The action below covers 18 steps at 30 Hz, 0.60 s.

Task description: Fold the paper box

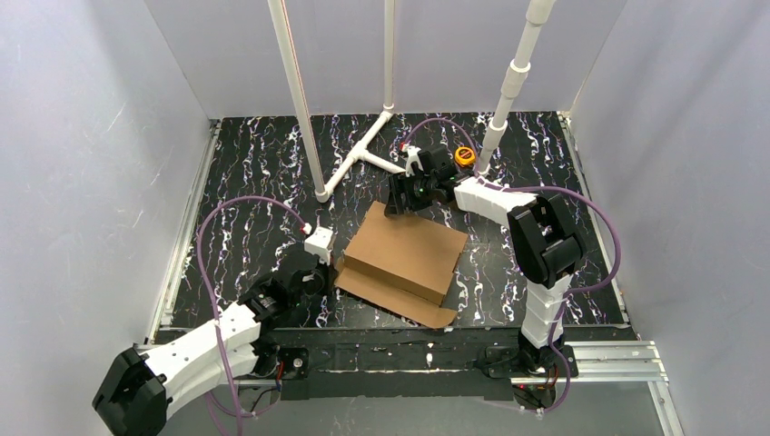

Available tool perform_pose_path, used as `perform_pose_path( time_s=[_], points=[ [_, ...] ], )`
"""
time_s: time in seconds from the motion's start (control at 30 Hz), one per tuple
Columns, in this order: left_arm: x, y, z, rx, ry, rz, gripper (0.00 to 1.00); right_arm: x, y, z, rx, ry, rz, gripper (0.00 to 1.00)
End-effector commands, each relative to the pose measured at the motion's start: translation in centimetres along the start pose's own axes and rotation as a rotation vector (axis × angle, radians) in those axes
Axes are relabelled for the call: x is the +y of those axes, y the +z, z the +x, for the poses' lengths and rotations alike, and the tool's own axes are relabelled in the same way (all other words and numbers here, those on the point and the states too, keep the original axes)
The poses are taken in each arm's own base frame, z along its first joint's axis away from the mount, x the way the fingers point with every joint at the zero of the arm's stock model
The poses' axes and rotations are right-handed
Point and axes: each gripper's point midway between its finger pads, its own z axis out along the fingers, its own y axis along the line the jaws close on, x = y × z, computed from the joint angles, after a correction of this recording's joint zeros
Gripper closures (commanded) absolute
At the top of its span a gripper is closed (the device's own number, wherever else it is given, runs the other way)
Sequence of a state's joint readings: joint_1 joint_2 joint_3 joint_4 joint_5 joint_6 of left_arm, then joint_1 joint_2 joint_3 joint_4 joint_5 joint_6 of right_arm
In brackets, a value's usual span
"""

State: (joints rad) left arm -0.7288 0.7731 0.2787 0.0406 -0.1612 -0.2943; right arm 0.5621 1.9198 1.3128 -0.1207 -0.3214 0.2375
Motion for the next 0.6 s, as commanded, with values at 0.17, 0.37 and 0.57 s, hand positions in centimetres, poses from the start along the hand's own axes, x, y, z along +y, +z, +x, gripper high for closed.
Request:
perform_pose_path(
  time_s=[0.17, 0.37, 0.57],
  points=[
    [-0.6, 0.4, -0.9, 0.017, 0.053, 0.021, 1.00, -1.0, 0.6, 0.8, 0.027, 0.008, 0.027, 0.25],
    [-1.2, 0.6, -1.5, 0.037, 0.078, 0.041, 1.00, -1.1, 0.7, 0.9, 0.031, 0.010, 0.026, 0.25],
    [-1.6, 0.6, -1.7, 0.056, 0.087, 0.051, 1.00, -1.1, 0.7, 0.9, 0.031, 0.010, 0.030, 0.25]
  ],
)
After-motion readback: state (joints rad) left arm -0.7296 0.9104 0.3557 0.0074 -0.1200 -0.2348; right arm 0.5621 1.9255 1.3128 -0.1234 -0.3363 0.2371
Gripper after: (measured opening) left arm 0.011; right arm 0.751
